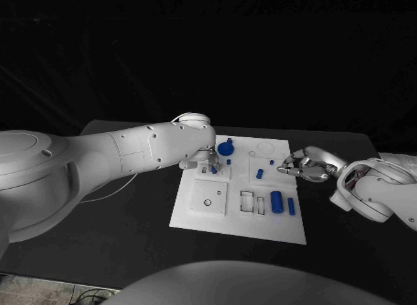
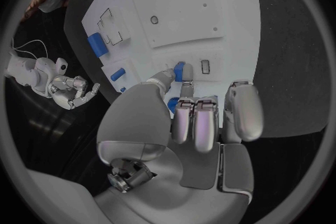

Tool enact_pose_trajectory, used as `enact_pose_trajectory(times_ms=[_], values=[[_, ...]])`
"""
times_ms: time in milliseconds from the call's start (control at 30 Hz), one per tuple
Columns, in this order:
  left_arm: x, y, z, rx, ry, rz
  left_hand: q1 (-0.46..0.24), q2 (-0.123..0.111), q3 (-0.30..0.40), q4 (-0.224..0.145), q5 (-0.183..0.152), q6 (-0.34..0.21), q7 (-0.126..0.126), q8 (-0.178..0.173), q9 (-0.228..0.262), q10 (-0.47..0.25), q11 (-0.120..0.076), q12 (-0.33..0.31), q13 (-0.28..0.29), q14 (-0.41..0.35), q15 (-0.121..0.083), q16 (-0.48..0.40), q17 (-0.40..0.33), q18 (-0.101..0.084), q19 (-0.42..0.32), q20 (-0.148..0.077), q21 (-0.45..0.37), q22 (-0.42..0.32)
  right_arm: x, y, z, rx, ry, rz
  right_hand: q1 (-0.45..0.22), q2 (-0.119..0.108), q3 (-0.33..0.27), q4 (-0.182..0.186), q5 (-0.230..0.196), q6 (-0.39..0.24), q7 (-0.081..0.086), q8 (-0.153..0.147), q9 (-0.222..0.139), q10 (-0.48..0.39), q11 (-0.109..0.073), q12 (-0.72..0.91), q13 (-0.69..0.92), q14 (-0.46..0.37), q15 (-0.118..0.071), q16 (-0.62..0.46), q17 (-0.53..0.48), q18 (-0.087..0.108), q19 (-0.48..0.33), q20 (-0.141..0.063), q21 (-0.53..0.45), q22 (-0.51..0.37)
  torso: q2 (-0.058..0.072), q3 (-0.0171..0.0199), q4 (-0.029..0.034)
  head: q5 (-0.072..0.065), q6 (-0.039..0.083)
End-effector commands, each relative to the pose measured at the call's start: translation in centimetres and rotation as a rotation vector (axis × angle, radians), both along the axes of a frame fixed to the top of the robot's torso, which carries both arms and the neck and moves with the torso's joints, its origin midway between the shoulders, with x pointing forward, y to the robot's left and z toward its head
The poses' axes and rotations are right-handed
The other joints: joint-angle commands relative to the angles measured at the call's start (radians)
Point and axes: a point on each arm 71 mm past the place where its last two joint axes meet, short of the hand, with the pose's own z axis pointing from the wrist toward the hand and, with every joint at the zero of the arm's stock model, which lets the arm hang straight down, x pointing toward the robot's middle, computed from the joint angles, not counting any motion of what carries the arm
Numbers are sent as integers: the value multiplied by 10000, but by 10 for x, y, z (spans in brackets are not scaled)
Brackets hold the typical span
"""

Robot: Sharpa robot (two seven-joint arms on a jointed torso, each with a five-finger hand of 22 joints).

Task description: Assemble the parts on the task board

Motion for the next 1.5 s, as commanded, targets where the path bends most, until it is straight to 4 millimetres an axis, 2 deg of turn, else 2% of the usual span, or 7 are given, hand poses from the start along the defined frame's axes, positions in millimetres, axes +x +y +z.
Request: enact_pose_trajectory(times_ms=[33, 667, 1500], values=[[0, 7, 1, 942, -93, 595, 108, -28, 834, -783, 12, 33, -57, 32, -10, 888, -75, -39, 2280, 971, -67, -57, 2495, 78, 103, -67, -33, 1881, -1, 1, 0, 31, -29, 97, 95, 30, -6, -52, -32, 30, 18, 45, 14, 1041, 96, 27, 2632, 1062, 68, 35, 2635, 93, -5, 76, -39, 2114, 3, 4, 2, -4, -2], [-4, 8, -10, 1154, 422, 529, 123, -47, 863, -802, -13, 19, -50, 27, 4, 881, -70, -50, 2266, 972, -67, -55, 2497, 82, 97, -68, -57, 1875, -1, 1, -1, 32, -5, 104, 111, 31, -12, -50, -33, 28, 18, 46, 19, 1041, 97, 27, 2632, 1062, 68, 35, 2635, 93, -7, 76, -42, 2113, 3, 11, 6, 4, -2], [-6, 4, -17, 772, 662, 604, 131, -20, 907, -800, -44, 13, -40, 27, 23, 883, -64, -48, 2271, 973, -65, -50, 2501, 82, 98, -68, -66, 1874, -2, 0, -3, 35, 0, 63, 147, 36, -23, -48, -37, 22, 19, 47, 29, 1041, 97, 27, 2632, 1062, 67, 35, 2635, 95, -11, 76, -51, 2111, 3, 1, 3, 2, -2]])
